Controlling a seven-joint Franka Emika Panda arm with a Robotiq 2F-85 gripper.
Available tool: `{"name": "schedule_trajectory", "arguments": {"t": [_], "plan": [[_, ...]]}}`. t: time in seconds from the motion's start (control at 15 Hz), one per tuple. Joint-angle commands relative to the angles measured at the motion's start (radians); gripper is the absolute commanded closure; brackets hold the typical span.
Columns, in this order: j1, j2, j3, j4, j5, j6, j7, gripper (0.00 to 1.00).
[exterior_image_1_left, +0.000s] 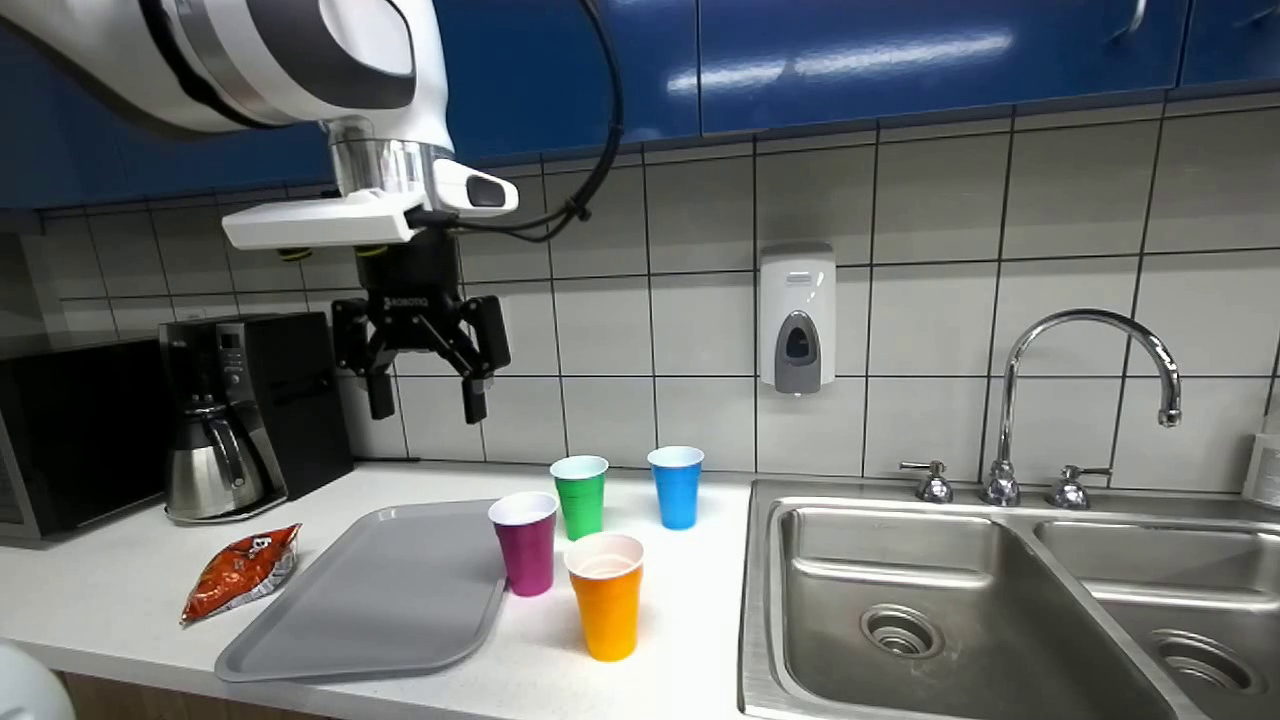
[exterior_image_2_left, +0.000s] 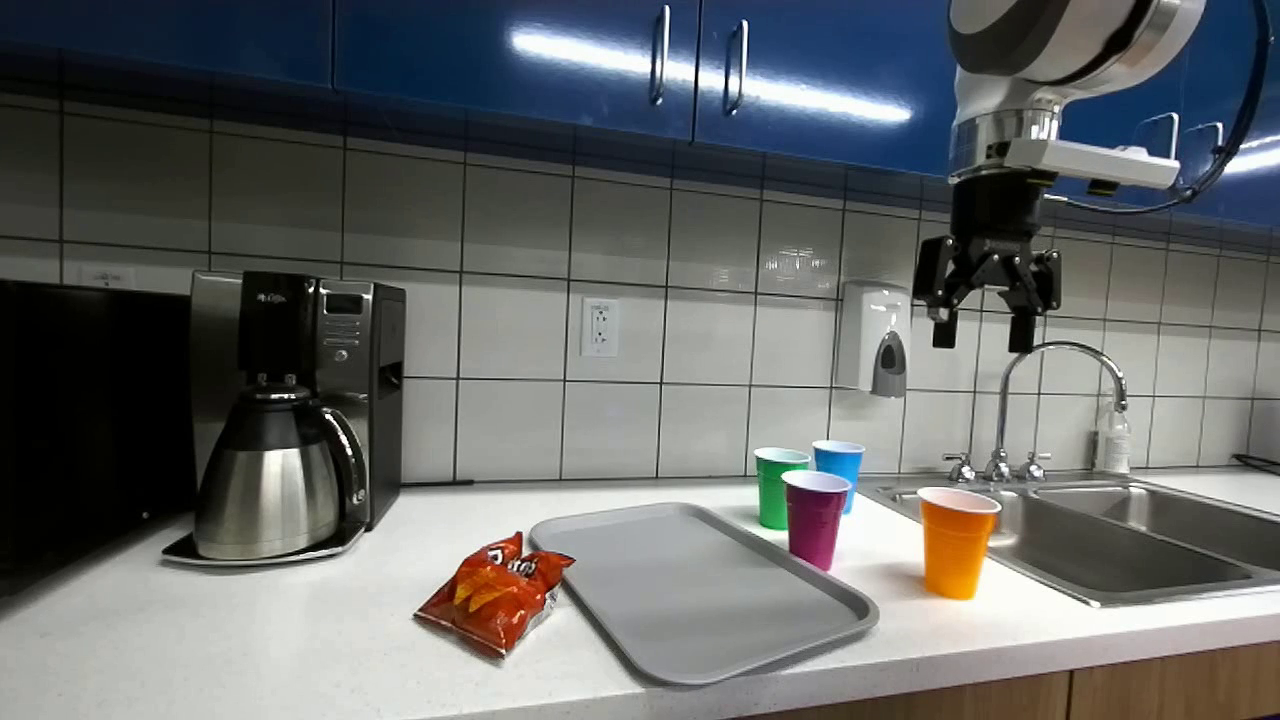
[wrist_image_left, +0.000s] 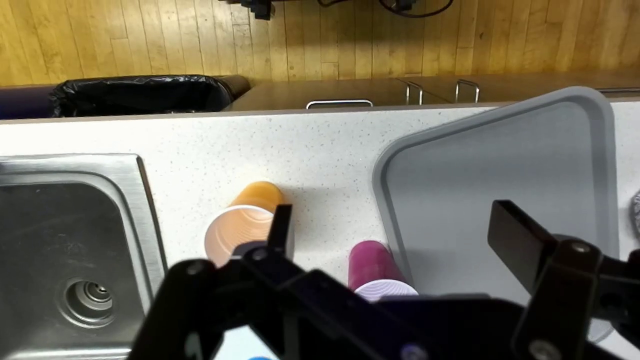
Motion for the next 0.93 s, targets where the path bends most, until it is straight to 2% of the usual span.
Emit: {"name": "schedule_trajectory", "arguments": {"t": [0.0, 0.33, 0.87], "plan": [[0.002, 0.010, 0.023, -0.033, 0.003, 0.034, 0.013, 0.00], [0.009, 0.057, 0.038, -0.067, 0.002, 0.101, 0.019, 0.00], [0.019, 0.212, 0.051, -0.078, 0.001, 0.277, 0.016, 0.00]]}}
